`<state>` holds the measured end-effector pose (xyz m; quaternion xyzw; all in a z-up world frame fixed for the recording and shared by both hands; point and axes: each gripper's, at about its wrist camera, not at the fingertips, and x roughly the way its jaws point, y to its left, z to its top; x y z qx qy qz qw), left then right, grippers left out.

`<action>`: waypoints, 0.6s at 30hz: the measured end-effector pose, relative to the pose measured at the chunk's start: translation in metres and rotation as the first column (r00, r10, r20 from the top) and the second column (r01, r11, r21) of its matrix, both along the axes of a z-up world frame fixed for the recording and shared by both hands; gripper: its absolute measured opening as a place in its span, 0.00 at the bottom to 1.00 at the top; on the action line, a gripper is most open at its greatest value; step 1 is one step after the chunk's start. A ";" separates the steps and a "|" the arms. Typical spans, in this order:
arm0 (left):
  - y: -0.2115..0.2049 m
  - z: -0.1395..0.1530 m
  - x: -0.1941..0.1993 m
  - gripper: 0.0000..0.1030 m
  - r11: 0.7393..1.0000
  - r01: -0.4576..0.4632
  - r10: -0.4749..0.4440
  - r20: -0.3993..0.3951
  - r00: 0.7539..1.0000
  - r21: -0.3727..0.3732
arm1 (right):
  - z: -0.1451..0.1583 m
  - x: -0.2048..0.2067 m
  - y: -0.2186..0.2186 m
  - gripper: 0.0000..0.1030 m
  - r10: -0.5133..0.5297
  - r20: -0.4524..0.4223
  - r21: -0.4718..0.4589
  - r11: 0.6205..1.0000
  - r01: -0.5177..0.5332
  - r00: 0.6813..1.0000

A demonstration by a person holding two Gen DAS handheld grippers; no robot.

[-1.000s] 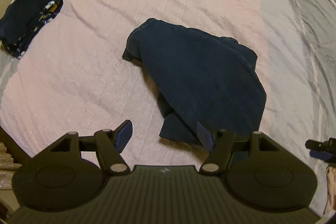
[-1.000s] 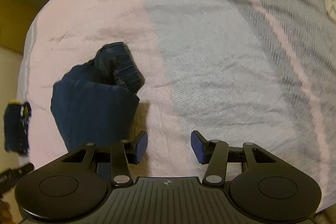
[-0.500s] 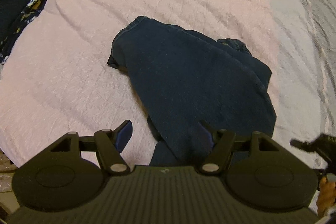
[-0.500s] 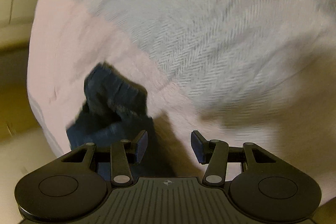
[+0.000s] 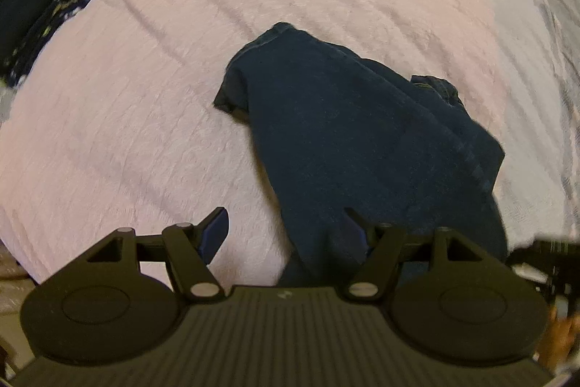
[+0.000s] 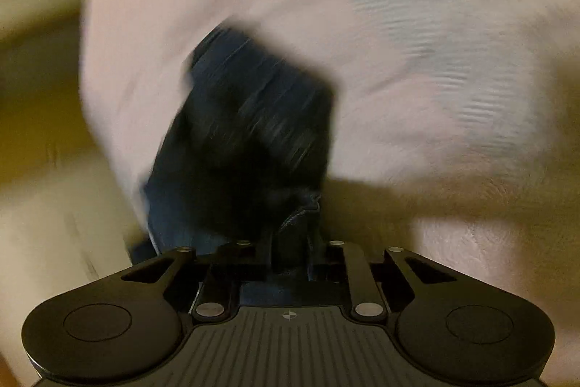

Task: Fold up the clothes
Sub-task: 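Grasp the jeans waistband with the right gripper and lift to unfold them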

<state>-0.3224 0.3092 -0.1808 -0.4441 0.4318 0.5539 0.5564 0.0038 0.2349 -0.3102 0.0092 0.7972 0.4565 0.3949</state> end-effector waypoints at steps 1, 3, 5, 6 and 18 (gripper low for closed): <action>-0.004 0.003 -0.005 0.63 1.000 -0.010 0.010 0.009 1.000 0.001 | 0.012 -0.012 -0.002 0.12 0.092 0.019 0.058 0.994 -0.093 0.996; -0.011 0.010 -0.017 0.63 1.000 -0.028 0.028 0.020 0.999 0.004 | 0.032 -0.039 -0.007 0.12 0.253 0.037 0.155 0.954 -0.256 0.967; -0.022 0.015 -0.025 0.63 0.999 -0.050 0.050 0.013 0.999 0.009 | 0.046 -0.068 -0.010 0.12 0.387 0.088 0.212 0.893 -0.397 0.918; -0.026 0.016 -0.028 0.63 0.998 -0.062 0.062 0.005 0.998 0.008 | 0.049 -0.081 -0.011 0.12 0.434 0.115 0.219 0.866 -0.449 0.894; -0.047 -0.009 -0.015 0.63 0.991 -0.120 0.126 0.113 0.986 -0.056 | 0.064 -0.125 -0.021 0.13 0.509 0.302 0.148 0.810 -0.567 0.806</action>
